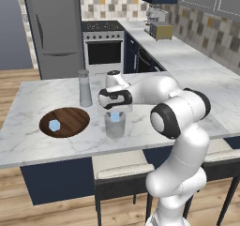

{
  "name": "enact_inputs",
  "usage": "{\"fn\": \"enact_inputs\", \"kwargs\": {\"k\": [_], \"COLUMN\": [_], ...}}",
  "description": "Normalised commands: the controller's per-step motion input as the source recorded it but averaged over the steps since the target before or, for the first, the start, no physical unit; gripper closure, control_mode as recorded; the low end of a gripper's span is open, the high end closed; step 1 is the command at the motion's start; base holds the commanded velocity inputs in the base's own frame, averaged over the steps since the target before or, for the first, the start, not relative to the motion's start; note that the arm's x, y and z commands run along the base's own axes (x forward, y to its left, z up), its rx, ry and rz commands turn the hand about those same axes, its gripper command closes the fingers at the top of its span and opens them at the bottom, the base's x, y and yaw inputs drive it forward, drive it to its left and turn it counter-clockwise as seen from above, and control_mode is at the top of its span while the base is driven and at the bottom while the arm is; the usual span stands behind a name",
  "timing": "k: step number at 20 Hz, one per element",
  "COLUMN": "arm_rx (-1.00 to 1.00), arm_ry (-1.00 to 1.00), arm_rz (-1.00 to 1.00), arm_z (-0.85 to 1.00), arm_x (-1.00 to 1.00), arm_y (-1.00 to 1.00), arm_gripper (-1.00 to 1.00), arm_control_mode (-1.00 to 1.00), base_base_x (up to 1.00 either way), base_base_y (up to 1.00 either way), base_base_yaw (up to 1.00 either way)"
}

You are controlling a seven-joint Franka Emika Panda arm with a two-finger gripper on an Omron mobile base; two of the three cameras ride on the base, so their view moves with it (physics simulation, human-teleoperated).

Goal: There are two ice cubes in the ice bowl. Place both ice cubes in the glass cup.

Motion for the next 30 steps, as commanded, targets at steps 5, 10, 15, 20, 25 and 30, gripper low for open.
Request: {"fn": "enact_inputs", "kwargs": {"k": [5, 10, 15, 20, 25, 30], "arm_rx": [0.00, 0.01, 0.03, 0.09, 0.04, 0.03], "arm_ry": [0.00, -0.06, -0.14, -0.19, -0.04, 0.00], "arm_rz": [0.00, 0.00, 0.00, 0.00, 0.00, 0.00], "arm_z": [0.22, 0.55, 0.34, 0.05, 0.03, 0.28], "arm_x": [0.11, -0.14, -0.34, -0.81, -0.34, 0.00], "arm_y": [0.00, 0.00, 0.03, 0.72, 1.00, 0.93], "arm_gripper": [-1.00, -1.00, -1.00, -1.00, -1.00, -1.00], "arm_control_mode": [-1.00, -1.00, -1.00, -1.00, -1.00, -1.00], "base_base_x": [0.00, 0.00, 0.00, 0.00, 0.00, 0.00], "base_base_y": [0.00, 0.00, 0.00, 0.00, 0.00, 0.00], "base_base_yaw": [0.00, 0.00, 0.00, 0.00, 0.00, 0.00]}}
